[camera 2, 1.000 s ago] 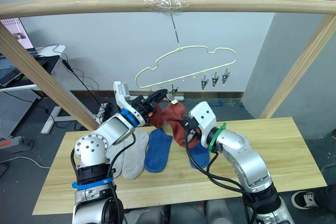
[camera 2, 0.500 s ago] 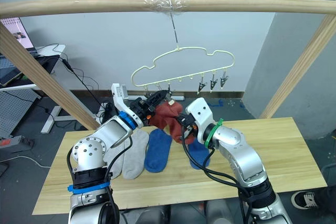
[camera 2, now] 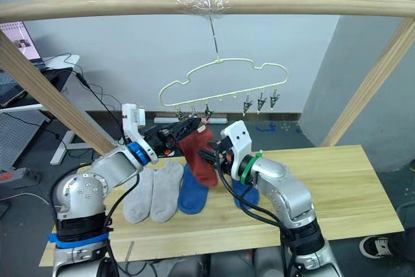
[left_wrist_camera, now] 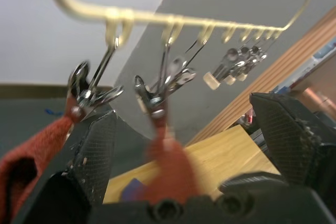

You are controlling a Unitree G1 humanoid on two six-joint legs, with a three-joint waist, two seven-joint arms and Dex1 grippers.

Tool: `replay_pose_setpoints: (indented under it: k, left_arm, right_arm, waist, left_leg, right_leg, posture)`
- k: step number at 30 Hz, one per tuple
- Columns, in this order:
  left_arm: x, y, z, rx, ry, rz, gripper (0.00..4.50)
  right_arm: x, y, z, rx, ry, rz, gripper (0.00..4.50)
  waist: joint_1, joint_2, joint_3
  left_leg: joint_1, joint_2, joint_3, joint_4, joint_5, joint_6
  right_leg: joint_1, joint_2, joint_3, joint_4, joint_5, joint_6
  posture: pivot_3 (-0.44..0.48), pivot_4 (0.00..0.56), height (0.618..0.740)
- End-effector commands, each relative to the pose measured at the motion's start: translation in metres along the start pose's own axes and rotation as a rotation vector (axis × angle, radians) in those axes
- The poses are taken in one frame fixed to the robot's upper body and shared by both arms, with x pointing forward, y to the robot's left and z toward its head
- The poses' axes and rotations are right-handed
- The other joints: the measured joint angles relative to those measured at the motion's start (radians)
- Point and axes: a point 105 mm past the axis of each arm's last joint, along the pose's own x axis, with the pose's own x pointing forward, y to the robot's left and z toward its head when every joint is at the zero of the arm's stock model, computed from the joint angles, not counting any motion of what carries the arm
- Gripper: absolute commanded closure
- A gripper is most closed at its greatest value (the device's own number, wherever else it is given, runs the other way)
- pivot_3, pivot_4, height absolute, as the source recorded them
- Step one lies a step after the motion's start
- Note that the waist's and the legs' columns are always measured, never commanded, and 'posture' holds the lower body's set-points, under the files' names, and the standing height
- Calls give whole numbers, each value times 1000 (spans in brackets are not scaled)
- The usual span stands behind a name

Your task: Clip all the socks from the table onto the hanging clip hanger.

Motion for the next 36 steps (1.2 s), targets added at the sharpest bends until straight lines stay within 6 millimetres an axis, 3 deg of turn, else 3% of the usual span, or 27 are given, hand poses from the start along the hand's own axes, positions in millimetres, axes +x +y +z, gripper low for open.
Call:
replay_pose_setpoints:
  k: [1, 5, 11, 17, 22, 29, 36]
  left_arm:
    - [-7, -10, 9, 70, -10, -38, 0]
    - [-12, -11, 0, 144, 38, -21, 0]
    - [-11, -19, -21, 255, 71, -23, 0]
    - [7, -24, -32, 496, 22, -4, 0]
    - [32, -30, -25, 626, -106, -1, 0]
    - [73, -24, -14, 679, -238, 74, 0]
    - [98, -14, -8, 652, -274, 150, 0]
  right_arm:
    - [-4, -1, 6, 15, -22, 12, 1466]
    - [-16, -13, -3, 3, 16, -34, 30]
    - [-42, -35, -10, -91, 63, -139, 30]
    - [-63, -46, -6, -154, 65, -215, 30]
    - [-65, -50, 1, -163, 42, -248, 30]
    - [-65, -50, 6, -162, 24, -266, 30]
    - [-71, -51, 7, -161, 24, -296, 30]
  waist:
    - [2, 0, 0]
    - [5, 0, 0]
    - [16, 0, 0]
    - [24, 0, 0]
    - [27, 0, 0]
    - [23, 0, 0]
    - [16, 0, 0]
  left_leg:
    - [0, 0, 0, 0, 0, 0]
    - [0, 0, 0, -1, 0, 0]
    - [0, 0, 1, -1, 0, 0]
    - [0, 0, 1, -1, 0, 0]
    - [0, 0, 3, -1, 0, 0]
    - [-1, 0, 3, -1, 0, 0]
    - [-1, 0, 3, -1, 0, 0]
  right_leg:
    - [0, 0, 0, 0, 0, 0]
    - [0, 0, 0, -1, 0, 0]
    - [0, 0, 0, -2, 0, 0]
    - [0, 0, 1, -2, 0, 0]
    - [0, 0, 2, -2, 0, 0]
    - [0, 0, 1, -3, 0, 0]
    - [0, 0, 1, -4, 0, 0]
  posture:
    - [-61, 151, 740]
    - [-61, 146, 740]
    - [-75, 145, 740]
    - [-94, 142, 740]
    - [-111, 147, 740]
    - [-143, 151, 740]
    - [-172, 156, 740]
